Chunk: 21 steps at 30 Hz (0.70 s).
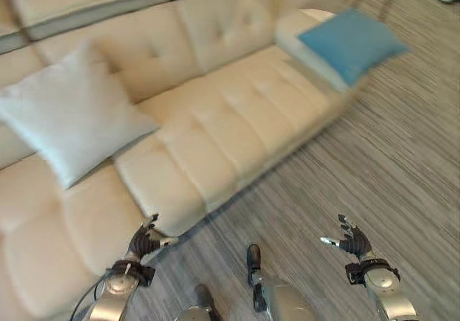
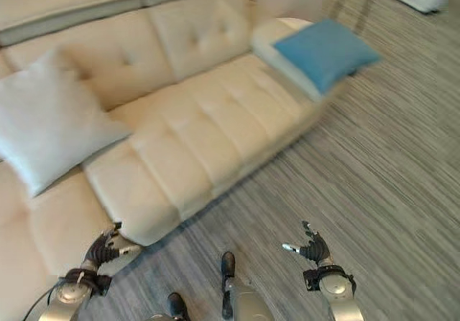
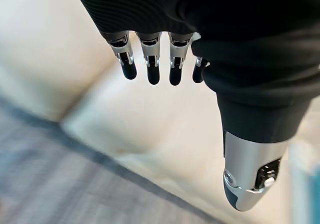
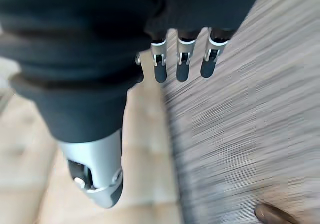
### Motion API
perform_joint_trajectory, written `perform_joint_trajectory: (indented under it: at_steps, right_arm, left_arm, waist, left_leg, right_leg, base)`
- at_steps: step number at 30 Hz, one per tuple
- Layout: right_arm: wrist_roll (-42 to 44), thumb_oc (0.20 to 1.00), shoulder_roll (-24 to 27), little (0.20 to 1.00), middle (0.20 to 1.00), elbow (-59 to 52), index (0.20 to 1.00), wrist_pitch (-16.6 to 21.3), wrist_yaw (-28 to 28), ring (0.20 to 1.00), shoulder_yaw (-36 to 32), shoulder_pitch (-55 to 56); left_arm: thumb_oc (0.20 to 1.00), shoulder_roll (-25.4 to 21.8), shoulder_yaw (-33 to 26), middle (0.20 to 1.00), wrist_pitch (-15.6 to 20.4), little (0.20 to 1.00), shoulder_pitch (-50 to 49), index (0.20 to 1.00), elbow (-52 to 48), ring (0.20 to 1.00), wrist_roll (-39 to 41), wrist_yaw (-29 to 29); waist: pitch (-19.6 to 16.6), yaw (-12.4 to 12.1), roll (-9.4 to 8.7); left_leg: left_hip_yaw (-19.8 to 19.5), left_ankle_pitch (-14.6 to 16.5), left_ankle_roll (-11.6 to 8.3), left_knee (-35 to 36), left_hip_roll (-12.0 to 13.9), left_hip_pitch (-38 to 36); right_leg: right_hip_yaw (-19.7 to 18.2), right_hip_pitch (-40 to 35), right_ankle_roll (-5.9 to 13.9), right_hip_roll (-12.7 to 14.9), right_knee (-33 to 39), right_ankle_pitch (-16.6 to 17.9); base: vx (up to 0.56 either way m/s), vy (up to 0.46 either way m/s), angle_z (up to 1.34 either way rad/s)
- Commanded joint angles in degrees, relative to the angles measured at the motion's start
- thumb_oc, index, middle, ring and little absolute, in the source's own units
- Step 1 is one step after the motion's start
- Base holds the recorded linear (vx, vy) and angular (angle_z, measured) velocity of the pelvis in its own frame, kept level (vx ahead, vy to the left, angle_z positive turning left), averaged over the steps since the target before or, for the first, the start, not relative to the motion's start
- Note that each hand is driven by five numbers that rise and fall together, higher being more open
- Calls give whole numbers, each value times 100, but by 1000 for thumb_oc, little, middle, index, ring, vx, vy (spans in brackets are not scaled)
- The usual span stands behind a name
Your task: Pick up all the scattered cushions and arrange them neatly on the sofa.
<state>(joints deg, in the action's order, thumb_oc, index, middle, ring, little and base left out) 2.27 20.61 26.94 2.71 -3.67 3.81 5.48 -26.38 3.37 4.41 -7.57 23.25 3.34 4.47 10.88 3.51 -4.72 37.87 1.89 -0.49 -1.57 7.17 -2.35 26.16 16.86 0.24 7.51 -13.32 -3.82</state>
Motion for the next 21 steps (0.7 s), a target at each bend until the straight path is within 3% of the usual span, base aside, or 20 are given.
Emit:
perform_joint_trajectory:
  at_steps: [1, 4, 5, 6, 7, 9, 10, 11, 12, 13, 15, 16, 18, 21]
  right_arm:
    - [18, 1000, 402, 1000, 1000, -314, 1000, 188, -71, 1000, -60, 28]
    - [34, 1000, 431, 1000, 1000, -358, 1000, 191, -48, 1000, -111, 100]
    - [51, 1000, 591, 1000, 1000, -402, 1000, 193, -80, 1000, -162, 115]
    - [53, 1000, 600, 1000, 1000, -407, 1000, 189, -79, 1000, -170, 118]
    - [77, 1000, 636, 1000, 1000, -436, 1000, 168, -102, 1000, -192, 133]
    - [87, 1000, 652, 1000, 1000, -491, 1000, 150, -109, 1000, -184, 139]
    - [94, 1000, 664, 1000, 1000, -522, 1000, 150, -126, 1000, -160, 128]
    - [112, 1000, 649, 1000, 1000, -604, 1000, 149, -115, 1000, -145, 151]
    - [115, 1000, 637, 1000, 1000, -613, 1000, 151, -120, 1000, -148, 180]
    - [150, 1000, 628, 1000, 1000, -617, 1000, 156, -158, 1000, -150, 196]
    - [190, 1000, 587, 1000, 1000, -603, 1000, 165, -200, 1000, -130, 194]
    - [190, 1000, 587, 1000, 1000, -602, 1000, 166, -200, 1000, -130, 196]
    - [194, 1000, 546, 1000, 1000, -563, 1000, 170, -210, 1000, -99, 227]
    - [165, 1000, 547, 1000, 1000, -536, 1000, 165, -198, 1000, -87, 229]
  left_arm:
    - [1000, -61, 30, 1000, 157, 1000, -71, 1000, -173, 1000, -217, -66]
    - [1000, 1, 77, 1000, 169, 1000, -76, 1000, -164, 1000, -249, -122]
    - [1000, 94, 128, 1000, 184, 1000, -53, 1000, -209, 1000, -184, -123]
    - [1000, 104, 134, 1000, 186, 1000, -47, 1000, -206, 1000, -183, -121]
    - [1000, 216, 147, 1000, 209, 1000, -70, 1000, -204, 1000, -46, -68]
    - [1000, 241, 158, 1000, 212, 1000, -65, 1000, -199, 1000, 40, -23]
    - [1000, 266, 179, 1000, 214, 1000, -42, 1000, -178, 1000, 53, 6]
    - [1000, 284, 232, 1000, 193, 1000, -34, 1000, -116, 1000, 4, 25]
    - [1000, 291, 241, 1000, 173, 1000, -60, 1000, -110, 1000, -15, 9]
    - [1000, 294, 249, 1000, 146, 1000, -83, 1000, -110, 1000, -35, 7]
    - [1000, 291, 271, 1000, 98, 1000, -111, 1000, -127, 1000, -79, -4]
    - [1000, 290, 271, 1000, 97, 1000, -113, 1000, -128, 1000, -79, -4]
    - [1000, 292, 264, 1000, 67, 1000, -157, 1000, -183, 1000, -142, -15]
    - [1000, 263, 235, 1000, 48, 1000, -183, 1000, -226, 1000, -201, -33]
  waist:
    - [-177, 107, 196]
    - [-184, 176, 197]
    - [-106, 169, 244]
    - [-90, 161, 276]
    - [-72, 165, 326]
    - [-25, 105, 349]
    - [-4, 27, 324]
    - [14, -38, 254]
    - [32, -81, 230]
    - [62, -139, 221]
    - [78, -259, 245]
    - [79, -253, 237]
    - [95, -433, 239]
    - [15, -529, 247]
  left_leg:
    - [-1205, 535, -105, -240, -38, 181]
    - [-1075, 746, -89, -949, 107, 191]
    - [-1063, 698, -199, -1887, 381, 327]
    - [-1076, 736, -223, -1978, 441, 353]
    - [-1105, 421, -378, -2429, 632, 377]
    - [-1347, 326, -401, -2564, 601, 489]
    - [-1628, 400, -350, -2584, 399, 739]
    - [-1902, 574, -243, -2429, 208, 1151]
    - [-1990, 604, -207, -2264, 173, 1311]
    - [-2113, 433, -212, -2046, 90, 1548]
    - [-2405, -192, -234, -1349, -91, 1885]
    - [-2405, -210, -235, -1317, -105, 1867]
    - [-2889, -552, -326, -322, -350, 2243]
    - [-2954, -729, -326, 77, -377, 2446]
  right_leg:
    - [-597, -357, 641, 176, 149, 146]
    - [-836, -493, 585, 134, 270, 58]
    - [-924, -714, 487, 40, 338, -80]
    - [-917, -730, 470, 2, 345, -86]
    - [-969, -944, 380, -99, 395, -222]
    - [-1030, -1059, 327, -171, 422, -263]
    - [-1141, -1177, 317, -197, 496, -281]
    - [-1274, -1388, 346, -223, 573, -364]
    - [-1347, -1478, 336, -244, 591, -421]
    - [-1411, -1561, 311, -301, 596, -489]
    - [-1488, -1658, 260, -471, 638, -508]
    - [-1483, -1663, 260, -462, 637, -511]
    - [-1730, -1990, 284, -639, 692, -728]
    - [-1957, -2204, 291, -724, 704, -862]
  base:
    - [115, -120, -158]
    - [175, -171, -125]
    - [171, -198, -81]
    - [283, -208, -61]
    - [264, -137, -67]
    - [219, -105, -84]
    - [292, -89, -68]
    - [376, -102, -49]
    - [395, -87, -29]
    - [233, -61, -20]
    - [225, -40, -21]
    - [279, -16, -27]
    - [460, -7, -32]
    - [513, 45, -27]
